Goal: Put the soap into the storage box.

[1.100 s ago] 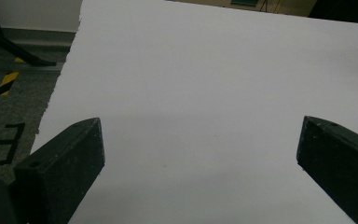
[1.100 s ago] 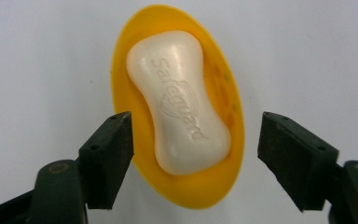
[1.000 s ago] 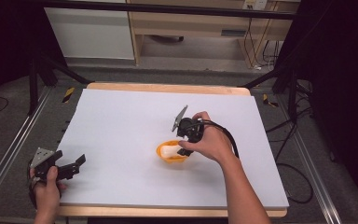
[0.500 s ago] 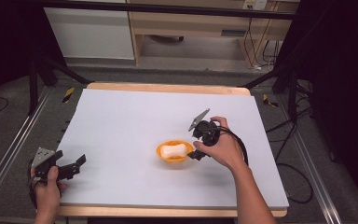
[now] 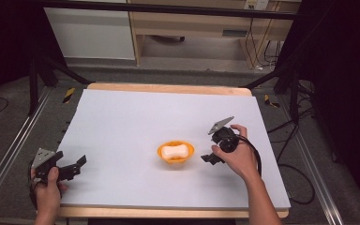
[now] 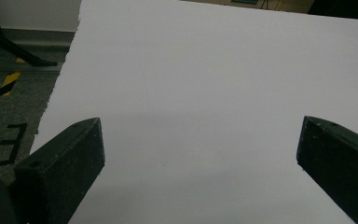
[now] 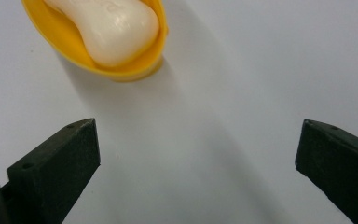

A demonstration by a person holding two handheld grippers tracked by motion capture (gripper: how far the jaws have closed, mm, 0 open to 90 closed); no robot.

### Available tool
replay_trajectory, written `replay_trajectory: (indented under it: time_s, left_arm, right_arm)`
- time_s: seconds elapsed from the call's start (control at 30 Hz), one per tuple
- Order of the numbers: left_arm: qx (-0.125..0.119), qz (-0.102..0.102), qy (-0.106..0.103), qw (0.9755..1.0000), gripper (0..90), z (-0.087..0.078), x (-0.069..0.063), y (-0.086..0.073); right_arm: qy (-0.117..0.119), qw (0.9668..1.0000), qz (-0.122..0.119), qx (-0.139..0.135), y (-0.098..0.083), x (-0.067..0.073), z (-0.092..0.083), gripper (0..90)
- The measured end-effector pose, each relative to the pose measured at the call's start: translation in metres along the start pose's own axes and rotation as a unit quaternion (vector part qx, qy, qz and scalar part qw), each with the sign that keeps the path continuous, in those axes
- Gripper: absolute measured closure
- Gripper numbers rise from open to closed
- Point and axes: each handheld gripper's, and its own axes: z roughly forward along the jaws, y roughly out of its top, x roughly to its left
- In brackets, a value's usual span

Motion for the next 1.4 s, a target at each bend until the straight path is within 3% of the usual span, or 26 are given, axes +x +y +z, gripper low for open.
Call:
replay_trajectory:
  time_s: [0.37, 0.57, 0.8, 1.3, 1.4]
  left_arm:
    - [0.003, 0.003, 0.001, 1.0, 0.4, 0.001, -0.001, 0.0]
    - [0.004, 0.007, 0.002, 1.0, 0.4, 0.001, -0.001, 0.0]
    - [0.005, 0.007, 0.002, 1.0, 0.4, 0.001, -0.002, 0.0]
    - [0.006, 0.007, 0.003, 1.0, 0.4, 0.001, -0.001, 0.0]
    - [0.005, 0.005, 0.003, 1.0, 0.3, 0.001, -0.001, 0.0]
  right_arm:
    - [-0.008, 0.9969, 0.048, -0.061, -0.054, -0.007, -0.004, 0.4]
    - [-0.016, 0.993, 0.064, -0.098, -0.07, -0.007, -0.01, 0.5]
    - [-0.024, 0.9896, 0.075, -0.12, -0.087, -0.007, -0.015, 0.5]
    - [-0.053, 0.9768, 0.125, -0.166, -0.137, -0.008, -0.024, 0.5]
    - [-0.061, 0.9729, 0.14, -0.174, -0.148, -0.009, -0.029, 0.5]
